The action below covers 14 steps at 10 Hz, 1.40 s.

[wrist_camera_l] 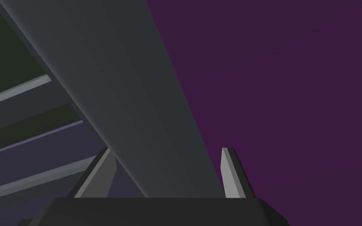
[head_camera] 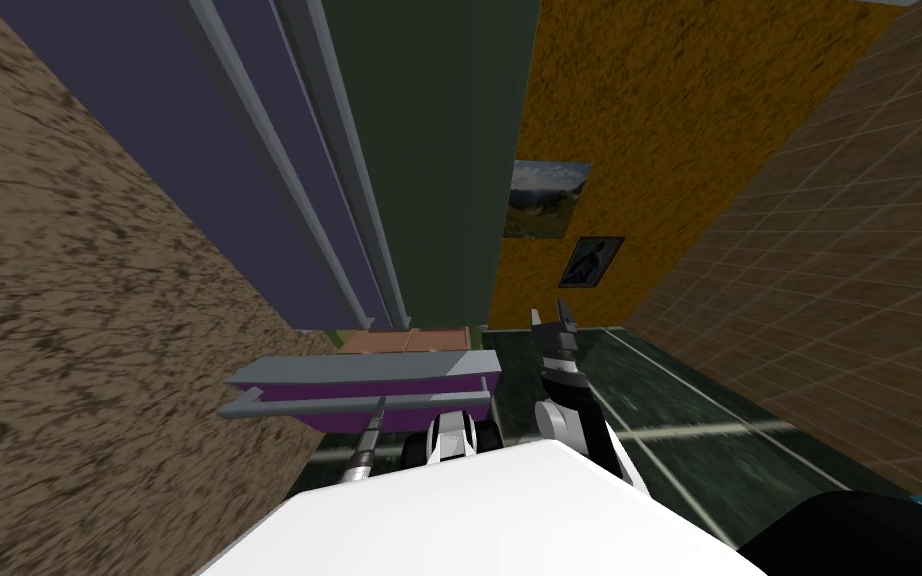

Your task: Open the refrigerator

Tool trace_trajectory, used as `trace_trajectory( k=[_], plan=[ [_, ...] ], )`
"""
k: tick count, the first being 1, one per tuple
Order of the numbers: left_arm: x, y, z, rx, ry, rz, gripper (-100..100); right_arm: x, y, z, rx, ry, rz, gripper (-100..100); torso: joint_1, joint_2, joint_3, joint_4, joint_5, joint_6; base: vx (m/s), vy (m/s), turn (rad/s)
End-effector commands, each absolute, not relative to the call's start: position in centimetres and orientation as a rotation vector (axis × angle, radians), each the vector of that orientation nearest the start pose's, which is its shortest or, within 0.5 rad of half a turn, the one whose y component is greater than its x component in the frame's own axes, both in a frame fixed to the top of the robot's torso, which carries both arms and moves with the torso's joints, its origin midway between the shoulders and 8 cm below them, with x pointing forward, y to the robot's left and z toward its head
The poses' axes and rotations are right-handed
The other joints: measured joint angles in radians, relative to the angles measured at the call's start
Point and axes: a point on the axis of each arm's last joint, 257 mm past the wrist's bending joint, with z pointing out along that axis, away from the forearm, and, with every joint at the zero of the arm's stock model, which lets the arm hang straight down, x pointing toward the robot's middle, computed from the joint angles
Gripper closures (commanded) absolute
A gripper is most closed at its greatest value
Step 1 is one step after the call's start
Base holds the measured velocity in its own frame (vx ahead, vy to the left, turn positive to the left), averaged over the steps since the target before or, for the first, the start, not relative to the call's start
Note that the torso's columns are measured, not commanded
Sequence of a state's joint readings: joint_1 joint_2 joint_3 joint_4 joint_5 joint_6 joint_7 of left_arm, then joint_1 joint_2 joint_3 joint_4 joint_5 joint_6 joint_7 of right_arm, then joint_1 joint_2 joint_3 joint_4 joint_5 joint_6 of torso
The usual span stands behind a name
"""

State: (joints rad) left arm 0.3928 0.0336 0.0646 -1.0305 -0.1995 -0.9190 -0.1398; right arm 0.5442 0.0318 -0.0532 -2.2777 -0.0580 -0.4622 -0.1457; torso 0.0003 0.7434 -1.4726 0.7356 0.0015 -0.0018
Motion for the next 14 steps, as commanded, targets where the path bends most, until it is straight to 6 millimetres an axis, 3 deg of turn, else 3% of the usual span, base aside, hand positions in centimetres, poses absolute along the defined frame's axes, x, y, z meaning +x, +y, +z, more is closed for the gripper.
trace_trajectory(
  k=[1, 2, 5, 6, 7, 8, 9, 10, 13, 14],
  plan=[
    [29.9, 27.5, -41.5, -0.979, 1.365, -0.929, 100, 34.1, -31.4, 0.3, 0.828, 0.549, 1.382, 0, -0.001, 0.002, 0.0, -0.001, 0.0, -0.002, -0.175, 0.02, -0.015],
    [30.9, 27.5, -40.8, -0.967, 1.348, -0.938, 100, 34.1, -31.4, 0.3, 0.828, 0.549, 1.382, 0, -0.002, 0.003, 0.0, -0.001, -0.001, -0.003, -0.083, 0.018, -0.031],
    [29.6, 27.4, -41.1, -0.968, 1.353, -0.938, 100, 34.0, -31.4, 0.3, 0.828, 0.549, 1.382, 0, -0.003, 0.004, 0.001, 0.001, -0.002, -0.002, -0.14, 0.01, 0.005],
    [31.9, 29.3, -40.3, -0.974, 1.324, -0.906, -100, 34.1, -31.4, 0.3, 0.828, 0.549, 1.382, 0, -0.003, 0.005, 0.001, 0.001, -0.002, -0.002, -0.166, 0.017, -0.271],
    [33.5, 30.3, -39.6, -0.974, 1.302, -0.893, -100, 34.1, -31.4, 0.3, 0.828, 0.549, 1.382, 0, -0.002, 0.002, 0.0, 0.003, -0.002, 0.001, -0.192, -0.006, -0.406],
    [33.4, 31.2, -39.9, -0.99, 1.304, -0.869, -100, 34.1, -31.4, 0.3, 0.828, 0.549, 1.382, 0, -0.002, -0.002, -0.001, 0.003, -0.002, 0.002, -0.158, 0.002, -0.212],
    [34.9, 32.5, -39.2, -0.996, 1.28, -0.849, -100, 34.1, -31.4, 0.3, 0.828, 0.549, 1.382, 0, 0.001, -0.006, -0.004, 0.004, -0.004, 0.0, -0.162, 0.014, -0.321],
    [34.8, 33.1, -39.4, -1.008, 1.281, -0.833, -100, 34.1, -31.4, 0.3, 0.828, 0.549, 1.382, 0, 0.0, -0.006, -0.005, 0.005, -0.005, 0.002, -0.116, 0.001, -0.159],
    [37.4, 36.2, -38.3, -1.045, 1.239, -0.779, -100, 34.0, -31.4, 0.3, 0.828, 0.549, 1.382, 0, -0.002, 0.0, -0.002, 0.007, -0.008, -0.003, -0.131, -0.015, -0.213],
    [37.3, 36.9, -38.3, -1.05, 1.231, -0.766, -100, 34.1, -31.4, 0.3, 0.828, 0.549, 1.382, 0, -0.003, 0.003, -0.001, 0.009, -0.01, -0.001, -0.121, -0.007, -0.172]
  ],
)
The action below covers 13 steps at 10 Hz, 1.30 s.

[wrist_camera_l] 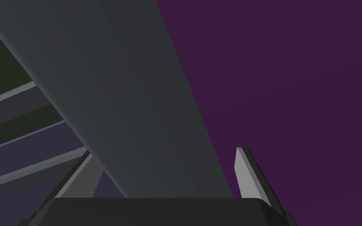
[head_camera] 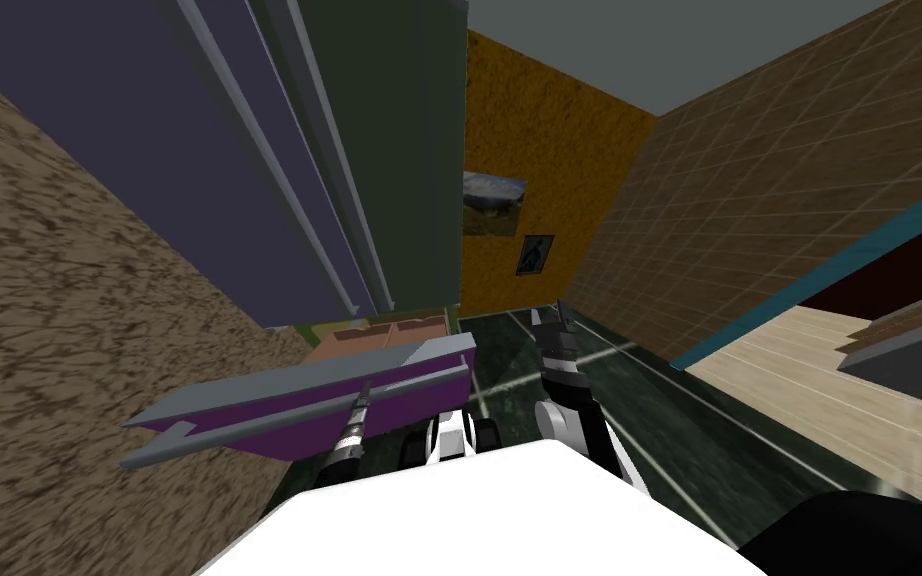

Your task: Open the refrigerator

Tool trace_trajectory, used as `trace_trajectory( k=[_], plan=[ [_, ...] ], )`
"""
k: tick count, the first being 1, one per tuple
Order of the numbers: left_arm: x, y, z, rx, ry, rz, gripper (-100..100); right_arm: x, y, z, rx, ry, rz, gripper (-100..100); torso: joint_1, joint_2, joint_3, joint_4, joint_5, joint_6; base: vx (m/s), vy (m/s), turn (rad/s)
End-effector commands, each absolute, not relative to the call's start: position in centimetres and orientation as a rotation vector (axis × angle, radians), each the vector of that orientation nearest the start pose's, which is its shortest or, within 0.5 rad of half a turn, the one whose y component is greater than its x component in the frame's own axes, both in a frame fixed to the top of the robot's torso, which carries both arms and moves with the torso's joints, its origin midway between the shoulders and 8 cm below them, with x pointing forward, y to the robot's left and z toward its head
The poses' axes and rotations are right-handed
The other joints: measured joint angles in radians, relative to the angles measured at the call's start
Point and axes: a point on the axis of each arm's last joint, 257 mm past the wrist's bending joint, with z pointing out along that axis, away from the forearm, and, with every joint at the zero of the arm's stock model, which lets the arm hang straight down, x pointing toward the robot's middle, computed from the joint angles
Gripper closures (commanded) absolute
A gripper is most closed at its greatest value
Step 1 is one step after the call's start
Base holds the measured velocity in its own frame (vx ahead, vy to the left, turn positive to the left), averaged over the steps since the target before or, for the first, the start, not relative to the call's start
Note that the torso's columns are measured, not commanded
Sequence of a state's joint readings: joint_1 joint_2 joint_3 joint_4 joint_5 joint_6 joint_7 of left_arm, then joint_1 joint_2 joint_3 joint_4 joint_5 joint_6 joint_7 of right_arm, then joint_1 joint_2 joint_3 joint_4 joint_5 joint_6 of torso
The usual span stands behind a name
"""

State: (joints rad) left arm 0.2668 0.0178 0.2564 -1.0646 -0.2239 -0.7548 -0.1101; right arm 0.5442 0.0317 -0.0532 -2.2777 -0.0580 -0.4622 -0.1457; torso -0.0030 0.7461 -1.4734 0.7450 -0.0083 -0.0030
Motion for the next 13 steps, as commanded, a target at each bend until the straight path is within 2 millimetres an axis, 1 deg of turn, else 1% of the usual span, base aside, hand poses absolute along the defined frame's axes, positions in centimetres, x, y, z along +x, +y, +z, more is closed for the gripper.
trace_trajectory(
  k=[1, 2, 4, 5, 6, 7, 8, 9, 10, 11, 12, 13],
  plan=[
    [38.6, 38.1, -37.7, -1.069, 1.212, -0.748, -100, 34.0, -31.4, 0.3, 0.828, 0.549, 1.382, 0, 0.0, 0.0, 0.0, -0.001, 0.0, -0.002, -0.134, -0.008, -0.258],
    [38.3, 38.8, -37.7, -1.074, 1.204, -0.736, -100, 34.1, -31.4, 0.3, 0.828, 0.549, 1.382, 0, -0.003, 0.002, 0.0, 0.002, -0.003, 0.001, -0.127, -0.005, -0.175],
    [38.3, 38.8, -37.7, -1.074, 1.204, -0.736, -100, 34.0, -31.4, 0.2, 0.828, 0.549, 1.381, 0, -0.004, 0.0, 0.0, 0.002, -0.006, -0.004, -0.028, -0.018, 0.013],
    [39.1, 40.1, -37.4, -1.1, 1.188, -0.713, -100, 34.0, -31.4, 0.2, 0.828, 0.549, 1.381, 0, -0.003, -0.001, -0.002, 0.002, -0.006, -0.005, -0.068, -0.009, -0.247],
    [39.3, 40.6, -37.0, -1.1, 1.174, -0.706, -100, 34.0, -31.4, 0.3, 0.828, 0.549, 1.382, 0, -0.003, 0.002, 0.001, 0.002, -0.002, 0.002, -0.096, -0.001, -0.166],
    [39.3, 40.6, -37.0, -1.1, 1.174, -0.706, -100, 34.0, -31.4, 0.3, 0.828, 0.549, 1.381, 0, -0.004, 0.004, 0.002, 0.002, -0.003, 0.0, -0.058, -0.011, -0.024],
    [40.4, 42.1, -36.4, -1.125, 1.149, -0.687, -100, 34.0, -31.4, 0.2, 0.828, 0.549, 1.381, 0, -0.005, 0.004, 0.001, 0.003, -0.006, -0.004, -0.127, -0.008, -0.278],
    [40.2, 42.5, -36.4, -1.128, 1.143, -0.679, -100, 34.0, -31.4, 0.3, 0.828, 0.549, 1.382, 0, -0.008, 0.007, 0.003, 0.006, -0.006, 0.002, -0.108, -0.015, -0.161],
    [41.2, 43.7, -35.7, -1.153, 1.119, -0.664, -100, 34.0, -31.4, 0.2, 0.828, 0.549, 1.381, 0, -0.01, 0.007, 0.003, 0.005, -0.007, -0.002, -0.133, -0.035, -0.246],
    [41.0, 44.2, -35.7, -1.158, 1.111, -0.654, -100, 34.0, -31.4, 0.3, 0.828, 0.549, 1.382, 0, -0.012, 0.007, 0.003, 0.005, -0.006, 0.002, -0.125, -0.034, -0.142],
    [41.6, 45.5, -35.3, -1.188, 1.089, -0.635, -100, 34.0, -31.4, 0.2, 0.828, 0.549, 1.381, 0, -0.014, 0.007, 0.003, 0.007, -0.009, 0.001, -0.155, -0.048, -0.282],
    [41.6, 45.9, -35.1, -1.19, 1.078, -0.631, -100, 34.1, -31.4, 0.3, 0.828, 0.549, 1.382, 0, -0.017, 0.008, 0.003, 0.009, -0.01, 0.005, -0.127, -0.032, -0.14]
  ],
)
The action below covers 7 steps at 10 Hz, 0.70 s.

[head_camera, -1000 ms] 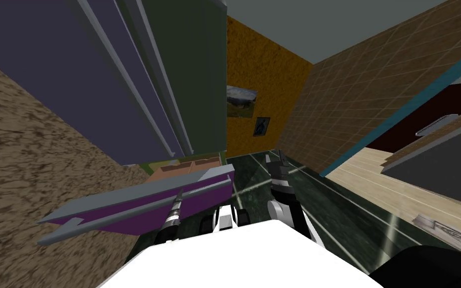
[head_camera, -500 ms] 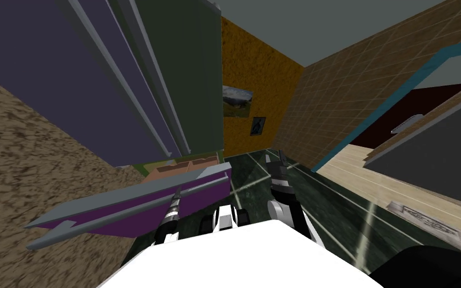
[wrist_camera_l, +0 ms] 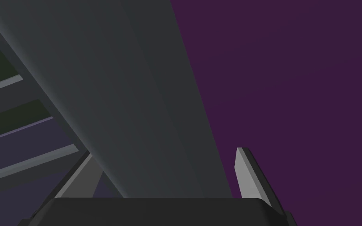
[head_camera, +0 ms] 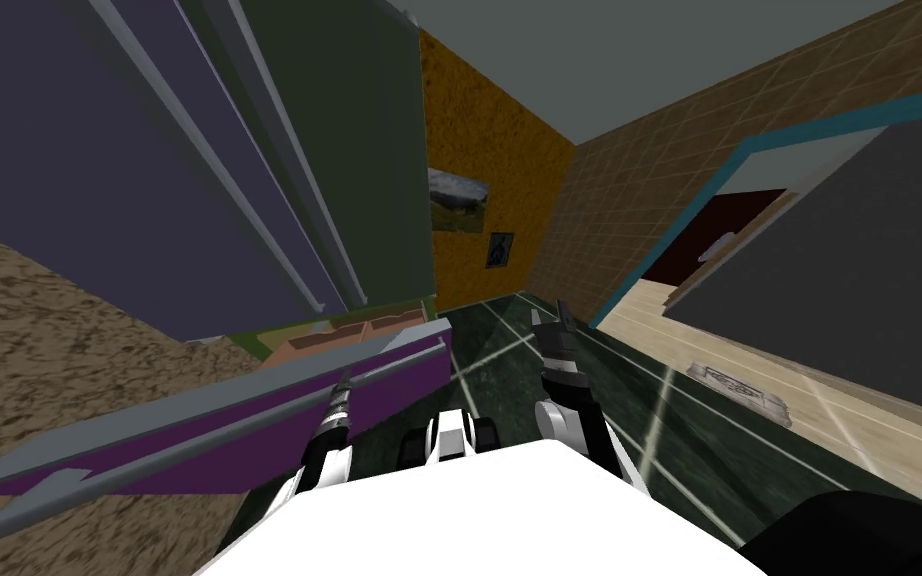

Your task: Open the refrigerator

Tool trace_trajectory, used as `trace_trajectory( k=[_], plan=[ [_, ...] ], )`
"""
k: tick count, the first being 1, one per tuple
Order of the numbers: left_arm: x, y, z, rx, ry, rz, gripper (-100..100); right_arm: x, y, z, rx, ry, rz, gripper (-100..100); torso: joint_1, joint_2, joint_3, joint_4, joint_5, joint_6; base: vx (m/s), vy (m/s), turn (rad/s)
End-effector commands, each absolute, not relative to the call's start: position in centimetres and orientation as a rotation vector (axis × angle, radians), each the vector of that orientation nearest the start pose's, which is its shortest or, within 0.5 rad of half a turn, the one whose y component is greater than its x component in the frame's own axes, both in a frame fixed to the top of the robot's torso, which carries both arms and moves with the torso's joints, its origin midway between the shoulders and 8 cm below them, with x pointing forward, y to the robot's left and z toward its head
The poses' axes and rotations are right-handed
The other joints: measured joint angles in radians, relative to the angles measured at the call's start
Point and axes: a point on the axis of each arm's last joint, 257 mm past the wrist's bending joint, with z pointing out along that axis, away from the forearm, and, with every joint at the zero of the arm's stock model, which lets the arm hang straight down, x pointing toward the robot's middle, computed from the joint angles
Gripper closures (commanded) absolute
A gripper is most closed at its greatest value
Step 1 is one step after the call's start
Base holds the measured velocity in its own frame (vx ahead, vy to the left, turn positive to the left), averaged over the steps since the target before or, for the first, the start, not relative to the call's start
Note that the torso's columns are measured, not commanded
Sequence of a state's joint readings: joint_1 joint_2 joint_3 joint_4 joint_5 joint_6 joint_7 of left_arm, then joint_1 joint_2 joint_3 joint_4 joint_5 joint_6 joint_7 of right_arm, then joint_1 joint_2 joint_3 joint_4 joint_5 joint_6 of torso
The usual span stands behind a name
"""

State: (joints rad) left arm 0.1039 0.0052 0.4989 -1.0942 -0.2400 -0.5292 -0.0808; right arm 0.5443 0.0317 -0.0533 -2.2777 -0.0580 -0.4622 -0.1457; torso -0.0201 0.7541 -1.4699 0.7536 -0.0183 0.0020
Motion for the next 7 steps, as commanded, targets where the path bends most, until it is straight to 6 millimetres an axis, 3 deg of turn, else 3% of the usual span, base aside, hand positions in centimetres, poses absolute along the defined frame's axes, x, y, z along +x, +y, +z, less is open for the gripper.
trace_trajectory(
  k=[1, 2, 7],
  plan=[
    [40.5, 45.8, -37.2, -1.233, 1.112, -0.619, -100, 34.0, -31.4, 0.2, 0.828, 0.549, 1.381, 0, 0.0, -0.001, -0.001, -0.001, 0.0, -0.002, -0.039, -0.007, -0.01],
    [40.2, 45.8, -37.9, -1.251, 1.118, -0.614, 0, 34.0, -31.4, 0.2, 0.828, 0.549, 1.381, 0, 0.003, -0.006, -0.003, -0.004, 0.003, -0.003, -0.01, 0.001, 0.001],
    [39.1, 45.5, -39.8, -1.297, 1.139, -0.604, 0, 34.0, -31.4, 0.2, 0.828, 0.549, 1.381, 0, 0.015, -0.014, -0.006, -0.013, 0.014, -0.002, -0.001, 0.0, 0.0]
  ],
)
